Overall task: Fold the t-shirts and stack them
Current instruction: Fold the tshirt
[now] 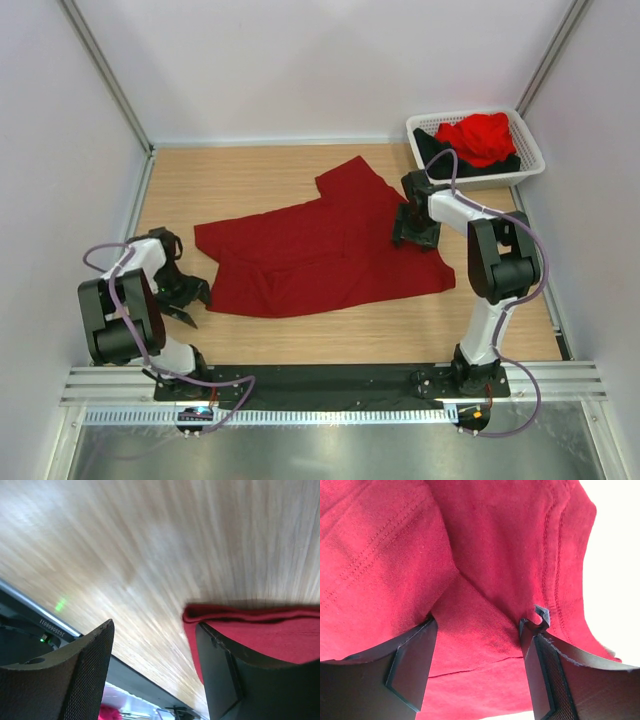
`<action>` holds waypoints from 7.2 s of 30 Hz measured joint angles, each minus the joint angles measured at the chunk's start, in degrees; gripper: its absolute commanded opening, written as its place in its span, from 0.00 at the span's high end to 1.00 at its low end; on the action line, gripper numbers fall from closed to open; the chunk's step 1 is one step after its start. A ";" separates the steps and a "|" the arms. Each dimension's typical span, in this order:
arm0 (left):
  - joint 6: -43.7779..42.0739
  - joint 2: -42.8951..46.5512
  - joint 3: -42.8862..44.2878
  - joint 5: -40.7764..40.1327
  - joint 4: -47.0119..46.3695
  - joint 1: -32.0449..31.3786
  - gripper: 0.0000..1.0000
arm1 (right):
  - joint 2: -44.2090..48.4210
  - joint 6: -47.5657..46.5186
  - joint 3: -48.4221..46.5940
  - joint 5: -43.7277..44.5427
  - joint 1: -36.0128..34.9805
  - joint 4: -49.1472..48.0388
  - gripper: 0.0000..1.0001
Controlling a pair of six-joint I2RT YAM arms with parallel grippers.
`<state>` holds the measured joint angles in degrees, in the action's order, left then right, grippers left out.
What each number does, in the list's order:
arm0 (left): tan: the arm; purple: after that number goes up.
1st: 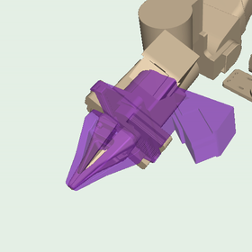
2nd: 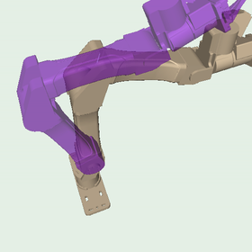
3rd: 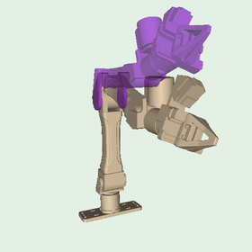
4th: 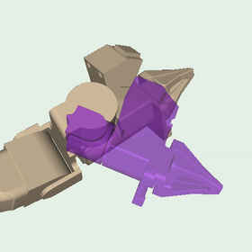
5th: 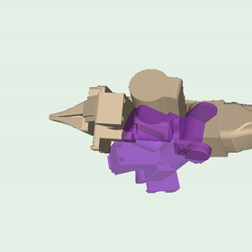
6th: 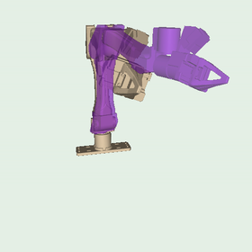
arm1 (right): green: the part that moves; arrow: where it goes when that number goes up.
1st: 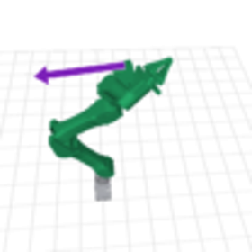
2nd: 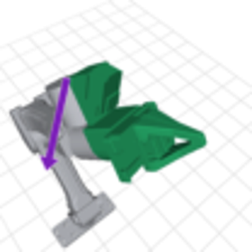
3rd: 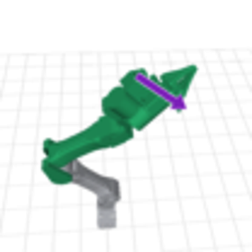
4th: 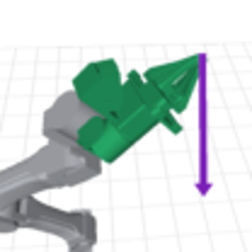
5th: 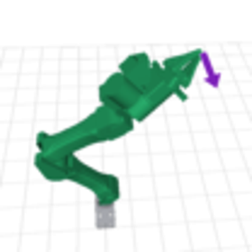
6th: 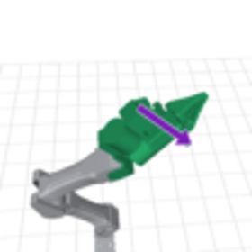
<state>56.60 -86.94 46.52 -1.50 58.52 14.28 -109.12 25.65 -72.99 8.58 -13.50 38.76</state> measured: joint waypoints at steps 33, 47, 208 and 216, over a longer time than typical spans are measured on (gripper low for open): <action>2.62 5.79 -5.92 5.01 -15.21 -12.79 0.35 | 2.82 -0.46 -2.47 -1.66 1.29 3.50 0.26; 11.58 30.27 -9.55 -1.66 3.91 -7.39 0.33 | 2.29 -0.46 -3.41 -3.82 1.14 3.04 0.26; -36.04 -48.13 68.50 2.75 -8.52 -6.16 0.78 | -46.07 -15.17 -71.08 0.85 -3.93 -18.36 0.99; -35.71 -48.17 68.54 2.78 -8.50 -6.19 1.00 | -45.99 -13.11 -71.04 0.66 -3.41 -18.14 0.99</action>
<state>20.88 -135.11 115.07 1.28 50.02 8.10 -155.11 12.53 -144.03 9.23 -16.91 20.62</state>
